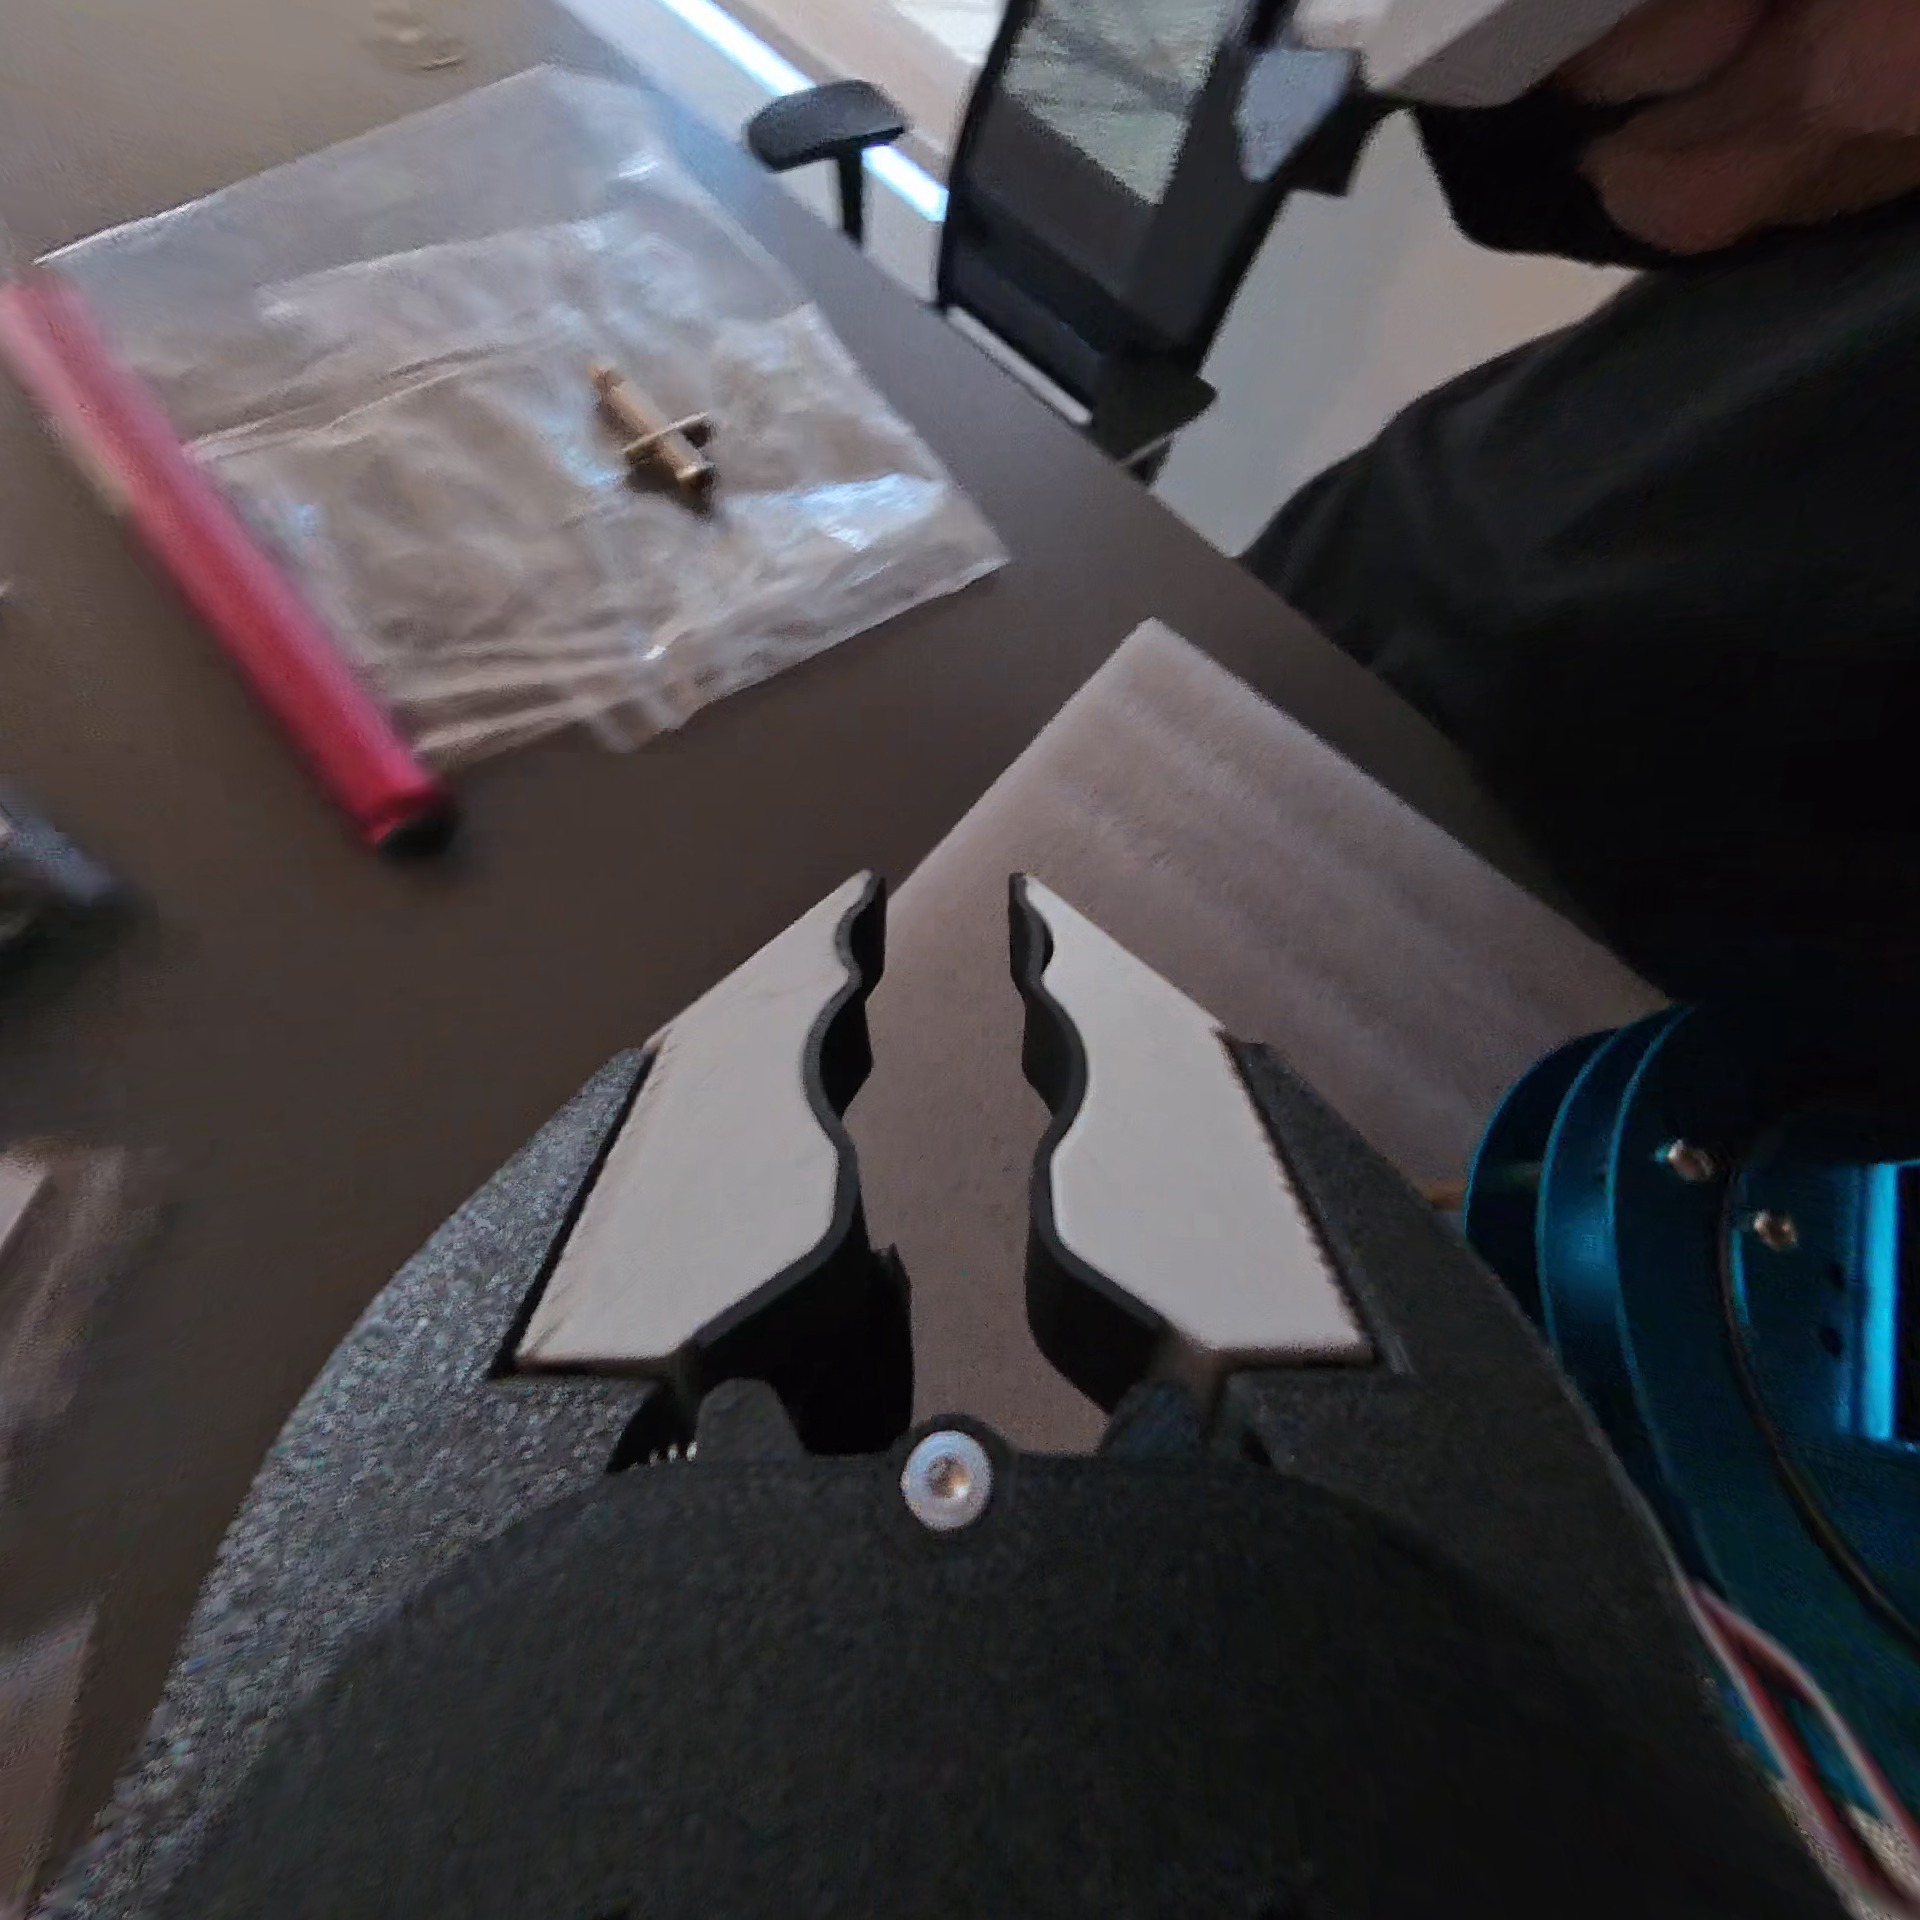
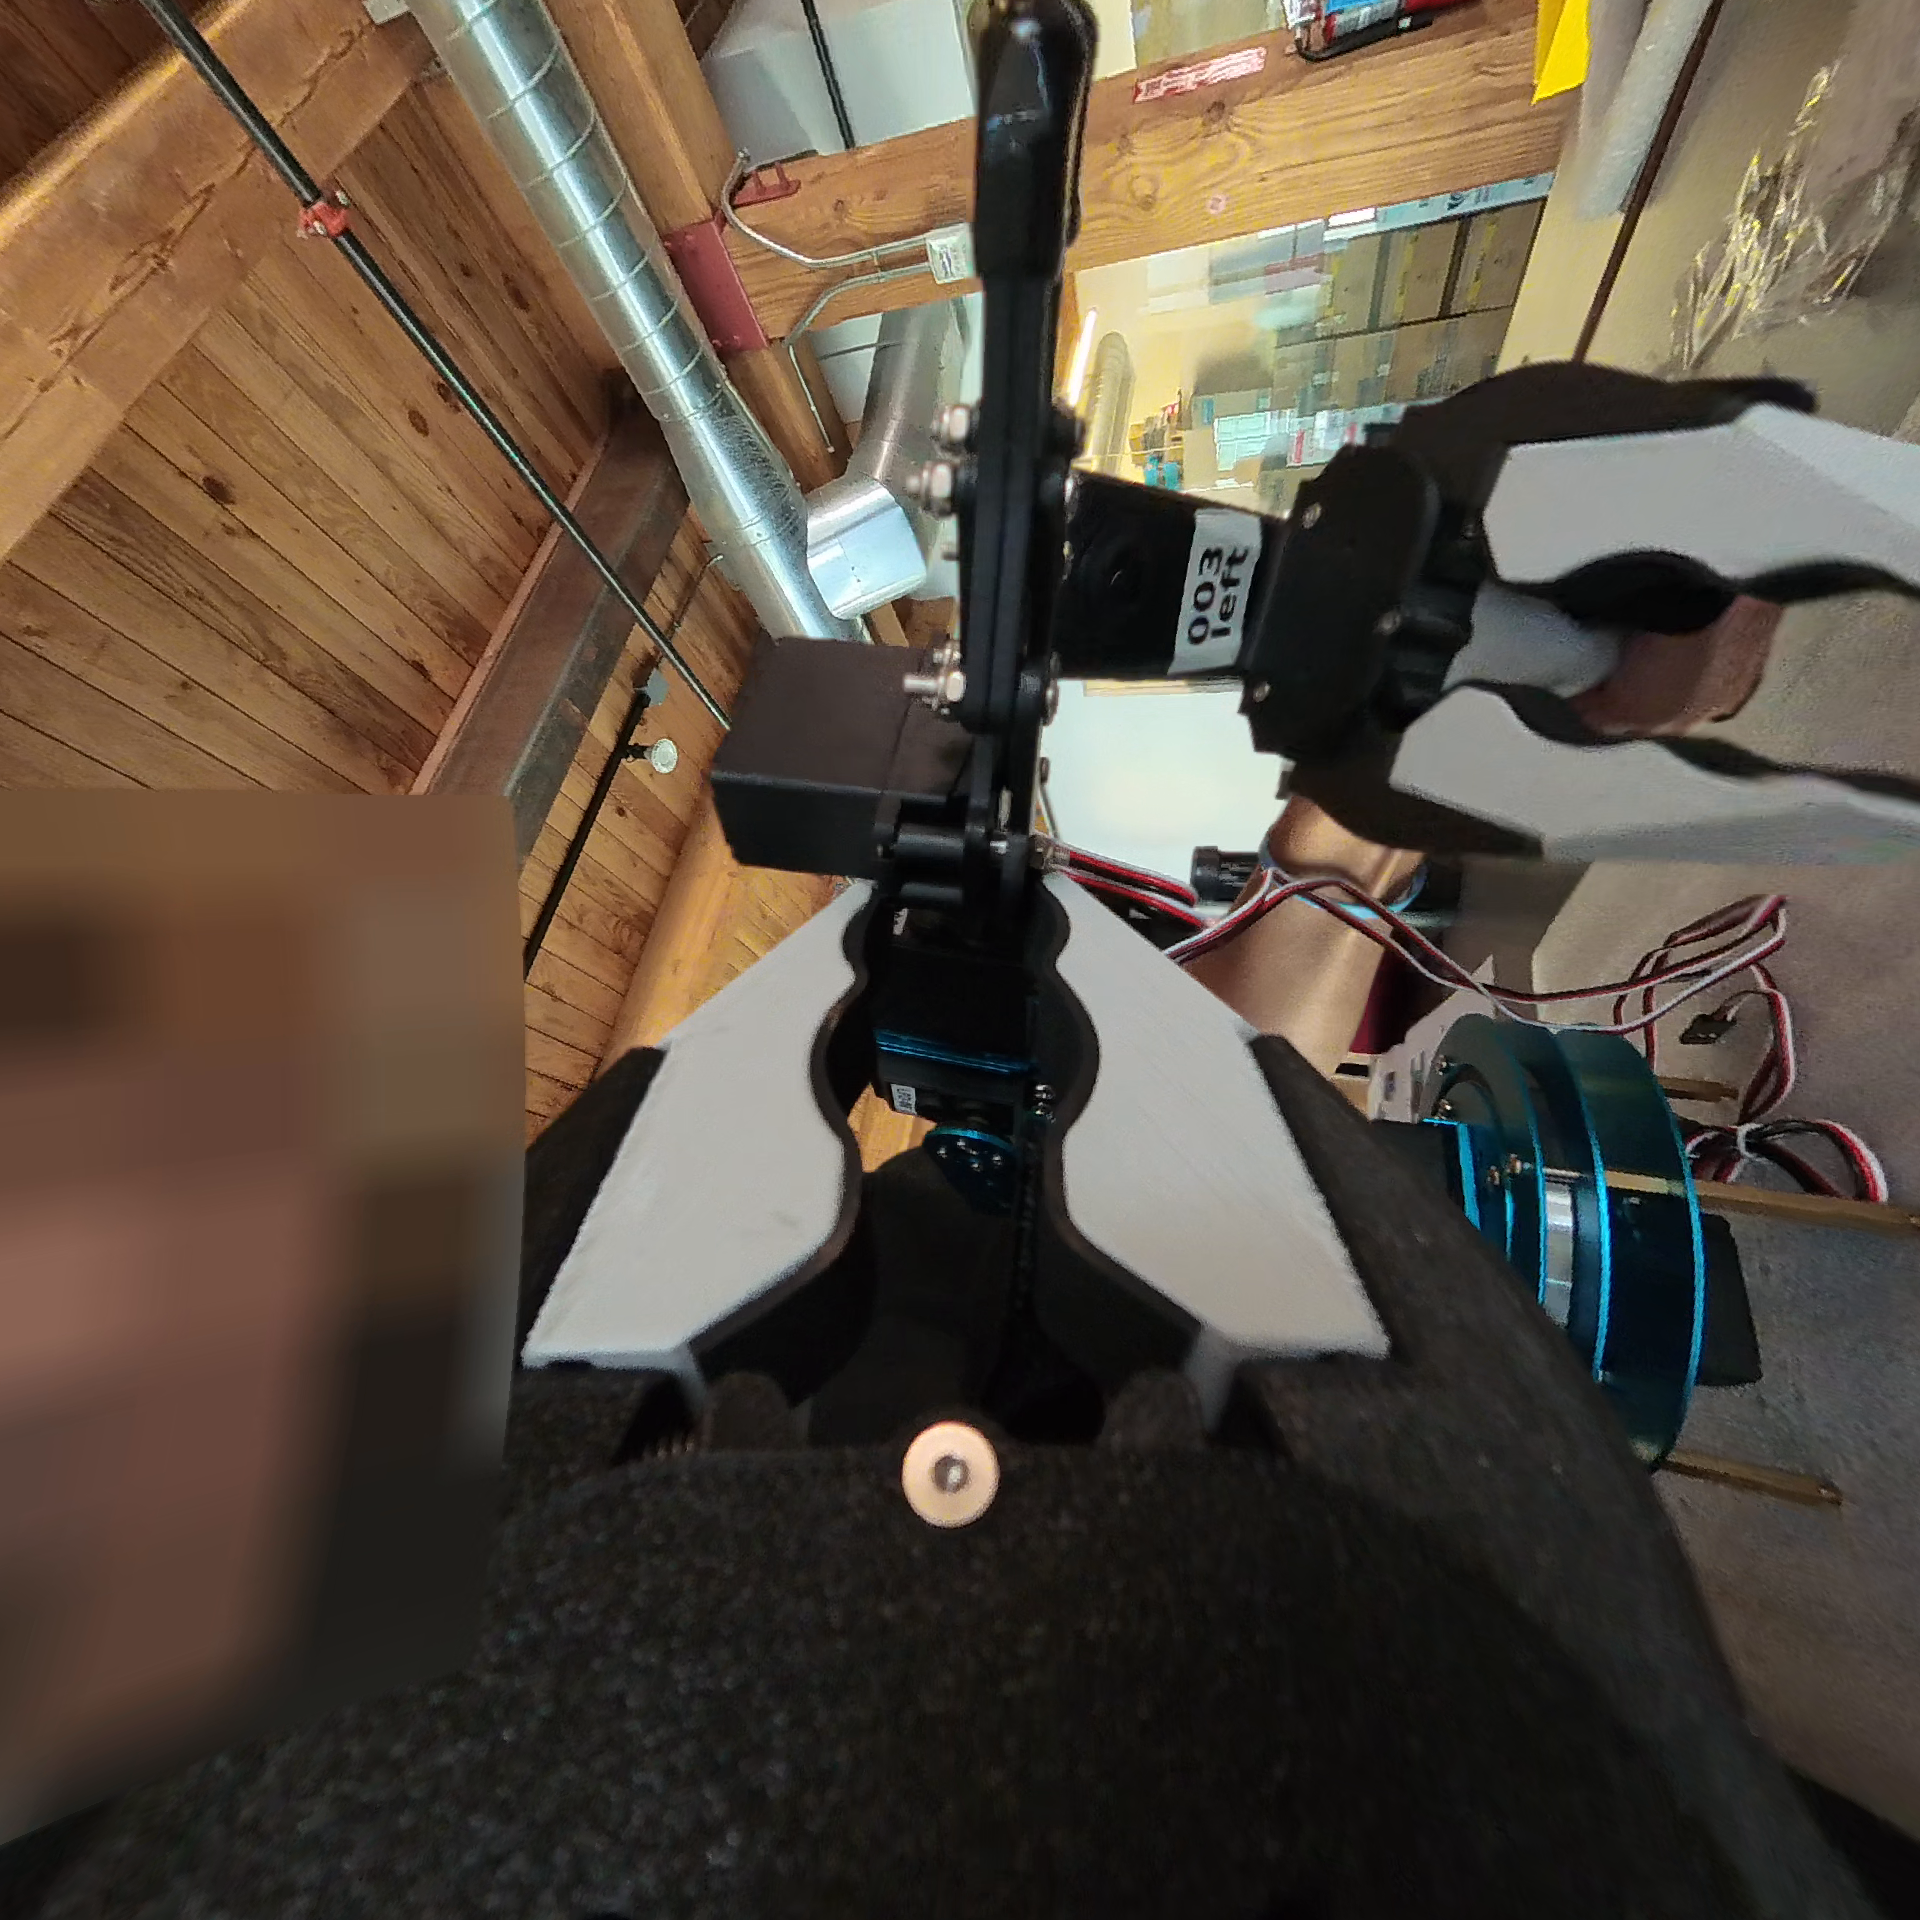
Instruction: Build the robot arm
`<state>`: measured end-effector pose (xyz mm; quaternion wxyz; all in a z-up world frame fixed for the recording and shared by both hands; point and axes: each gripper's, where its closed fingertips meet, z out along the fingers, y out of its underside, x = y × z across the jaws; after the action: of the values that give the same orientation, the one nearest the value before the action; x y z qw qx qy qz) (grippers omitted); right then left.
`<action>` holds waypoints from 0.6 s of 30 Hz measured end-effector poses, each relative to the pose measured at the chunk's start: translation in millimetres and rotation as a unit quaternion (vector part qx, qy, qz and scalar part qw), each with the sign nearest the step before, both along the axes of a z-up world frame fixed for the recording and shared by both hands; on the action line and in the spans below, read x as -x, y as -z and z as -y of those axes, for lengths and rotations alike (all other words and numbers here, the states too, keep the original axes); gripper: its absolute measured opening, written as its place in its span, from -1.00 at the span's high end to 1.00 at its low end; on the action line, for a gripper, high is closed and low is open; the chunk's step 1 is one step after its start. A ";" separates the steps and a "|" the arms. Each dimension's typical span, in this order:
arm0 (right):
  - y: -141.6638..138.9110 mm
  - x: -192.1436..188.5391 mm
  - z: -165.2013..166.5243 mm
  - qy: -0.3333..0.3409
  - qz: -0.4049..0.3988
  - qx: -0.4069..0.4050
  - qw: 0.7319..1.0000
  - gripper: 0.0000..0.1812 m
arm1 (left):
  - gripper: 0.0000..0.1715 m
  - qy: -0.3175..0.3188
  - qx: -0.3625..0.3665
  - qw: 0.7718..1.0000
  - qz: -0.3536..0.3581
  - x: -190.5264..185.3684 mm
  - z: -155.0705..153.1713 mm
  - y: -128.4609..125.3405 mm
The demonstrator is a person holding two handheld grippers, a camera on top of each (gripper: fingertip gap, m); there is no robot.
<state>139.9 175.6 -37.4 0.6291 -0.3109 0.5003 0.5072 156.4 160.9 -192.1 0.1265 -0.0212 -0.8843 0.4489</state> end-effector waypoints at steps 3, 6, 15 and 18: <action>-2.0 2.8 0.2 0.000 0.007 0.010 1.000 0.73 | 0.73 0.061 -0.012 0.998 0.031 20.1 10.8 8.9; -1.8 3.1 1.3 0.005 0.007 0.012 1.000 0.74 | 0.74 0.081 -0.018 0.995 0.051 28.6 9.0 17.1; -1.0 0.9 -1.0 0.007 0.004 0.009 1.000 0.73 | 0.80 0.123 -0.036 0.990 0.064 42.6 9.5 26.4; -1.5 1.8 -0.6 0.006 0.005 0.007 1.000 0.74 | 0.80 0.117 -0.034 0.990 0.077 42.7 14.2 27.0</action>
<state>138.1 176.1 -35.9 0.6323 -0.3148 0.5026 0.4984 113.7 146.7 -219.1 0.1102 -0.1548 -0.8978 0.3974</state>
